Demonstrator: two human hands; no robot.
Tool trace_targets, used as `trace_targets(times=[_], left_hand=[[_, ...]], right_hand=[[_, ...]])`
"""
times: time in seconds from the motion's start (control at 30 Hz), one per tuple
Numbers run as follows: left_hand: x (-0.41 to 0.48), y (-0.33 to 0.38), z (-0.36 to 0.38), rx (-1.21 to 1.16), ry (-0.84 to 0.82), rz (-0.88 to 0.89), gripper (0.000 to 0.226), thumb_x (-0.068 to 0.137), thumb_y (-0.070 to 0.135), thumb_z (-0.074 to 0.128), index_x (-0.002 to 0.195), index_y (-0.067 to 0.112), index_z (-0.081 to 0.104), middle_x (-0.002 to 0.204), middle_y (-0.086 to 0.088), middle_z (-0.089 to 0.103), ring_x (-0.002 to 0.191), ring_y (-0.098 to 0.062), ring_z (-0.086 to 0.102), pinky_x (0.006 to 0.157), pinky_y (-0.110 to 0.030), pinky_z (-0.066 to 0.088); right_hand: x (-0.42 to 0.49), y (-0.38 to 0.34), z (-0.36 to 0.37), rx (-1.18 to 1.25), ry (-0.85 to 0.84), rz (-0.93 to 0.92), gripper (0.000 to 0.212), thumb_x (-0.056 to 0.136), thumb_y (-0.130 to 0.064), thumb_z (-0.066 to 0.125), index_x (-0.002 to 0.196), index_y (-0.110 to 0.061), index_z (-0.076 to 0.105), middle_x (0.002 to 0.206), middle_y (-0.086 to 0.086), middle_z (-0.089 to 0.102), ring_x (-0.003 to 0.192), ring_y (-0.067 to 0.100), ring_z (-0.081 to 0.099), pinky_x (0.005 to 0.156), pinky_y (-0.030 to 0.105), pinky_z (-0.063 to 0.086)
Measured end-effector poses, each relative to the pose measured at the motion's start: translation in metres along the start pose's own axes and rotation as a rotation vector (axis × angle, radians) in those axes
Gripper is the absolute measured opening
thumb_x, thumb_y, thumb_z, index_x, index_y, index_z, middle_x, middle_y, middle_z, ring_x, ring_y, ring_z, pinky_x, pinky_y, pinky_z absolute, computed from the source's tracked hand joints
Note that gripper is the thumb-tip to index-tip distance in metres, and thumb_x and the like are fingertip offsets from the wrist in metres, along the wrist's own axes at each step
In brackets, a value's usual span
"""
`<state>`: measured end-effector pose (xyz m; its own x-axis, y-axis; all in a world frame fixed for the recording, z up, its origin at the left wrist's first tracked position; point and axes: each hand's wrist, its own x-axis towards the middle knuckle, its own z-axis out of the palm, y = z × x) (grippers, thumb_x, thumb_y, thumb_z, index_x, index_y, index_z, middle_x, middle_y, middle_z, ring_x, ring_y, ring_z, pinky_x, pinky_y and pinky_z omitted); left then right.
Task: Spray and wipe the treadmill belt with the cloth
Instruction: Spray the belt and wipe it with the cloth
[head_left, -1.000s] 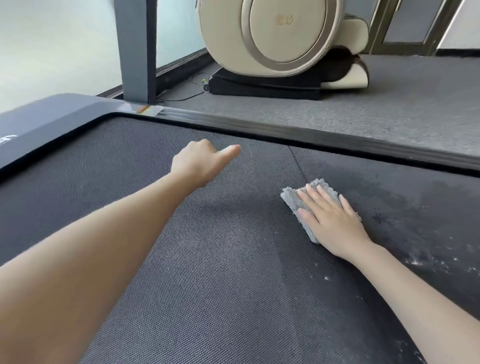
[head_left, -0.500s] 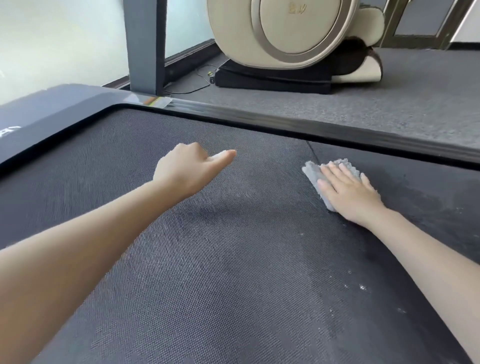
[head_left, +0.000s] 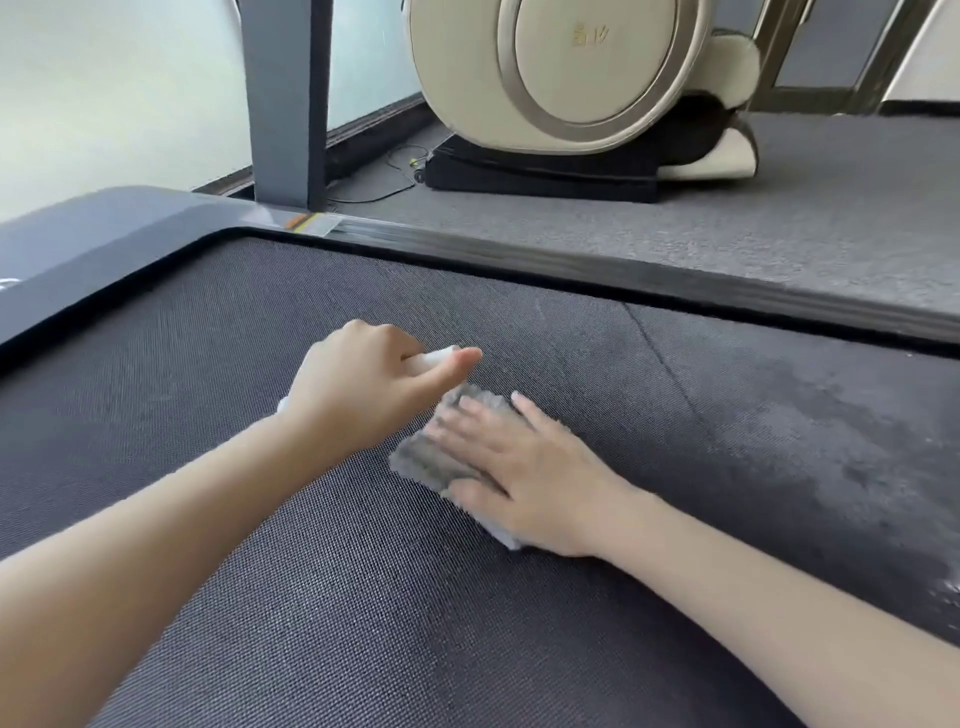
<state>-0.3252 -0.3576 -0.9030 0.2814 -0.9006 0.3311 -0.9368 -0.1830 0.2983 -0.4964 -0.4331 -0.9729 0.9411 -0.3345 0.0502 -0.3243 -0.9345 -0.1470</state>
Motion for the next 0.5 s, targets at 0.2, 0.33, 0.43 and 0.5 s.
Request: trace_targets(times=[0.2, 0.33, 0.43, 0.5], left_hand=[[-0.007, -0.005, -0.001, -0.006, -0.027, -0.030, 0.077, 0.065, 0.086, 0.025, 0.045, 0.013, 0.035, 0.042, 0.002, 0.040, 0.048, -0.018, 0.045, 0.049, -0.029, 0.029], [-0.008, -0.004, 0.001, -0.005, -0.036, -0.024, 0.078, 0.065, 0.086, 0.025, 0.046, 0.011, 0.034, 0.040, 0.001, 0.036, 0.046, -0.019, 0.042, 0.047, -0.030, 0.026], [-0.008, -0.002, 0.001, -0.013, -0.025, -0.013, 0.077, 0.066, 0.086, 0.027, 0.044, 0.012, 0.032, 0.036, 0.003, 0.032, 0.042, -0.016, 0.037, 0.046, -0.030, 0.023], [-0.007, -0.003, -0.001, 0.005, -0.018, -0.005, 0.077, 0.067, 0.085, 0.027, 0.044, 0.012, 0.031, 0.036, 0.003, 0.031, 0.041, -0.016, 0.036, 0.046, -0.030, 0.022]], right_hand=[[0.047, 0.108, -0.019, -0.023, -0.079, 0.577, 0.058, 0.101, -0.048, 0.008, 0.153, -0.024, 0.002, 0.161, -0.003, -0.005, 0.147, 0.013, -0.010, 0.119, 0.043, -0.005], [0.036, 0.033, -0.004, -0.017, 0.054, 0.237, 0.053, 0.100, -0.041, 0.022, 0.151, -0.026, 0.015, 0.160, -0.002, 0.009, 0.147, 0.014, -0.001, 0.118, 0.041, 0.002], [0.006, -0.013, 0.003, 0.025, 0.003, -0.002, 0.056, 0.100, -0.046, 0.020, 0.152, -0.030, 0.004, 0.159, -0.014, -0.004, 0.145, 0.004, -0.013, 0.119, 0.036, -0.010], [0.015, 0.000, 0.001, 0.004, 0.009, 0.021, 0.056, 0.100, -0.046, 0.020, 0.151, -0.031, 0.003, 0.158, -0.015, -0.004, 0.144, 0.002, -0.012, 0.119, 0.036, -0.010]])
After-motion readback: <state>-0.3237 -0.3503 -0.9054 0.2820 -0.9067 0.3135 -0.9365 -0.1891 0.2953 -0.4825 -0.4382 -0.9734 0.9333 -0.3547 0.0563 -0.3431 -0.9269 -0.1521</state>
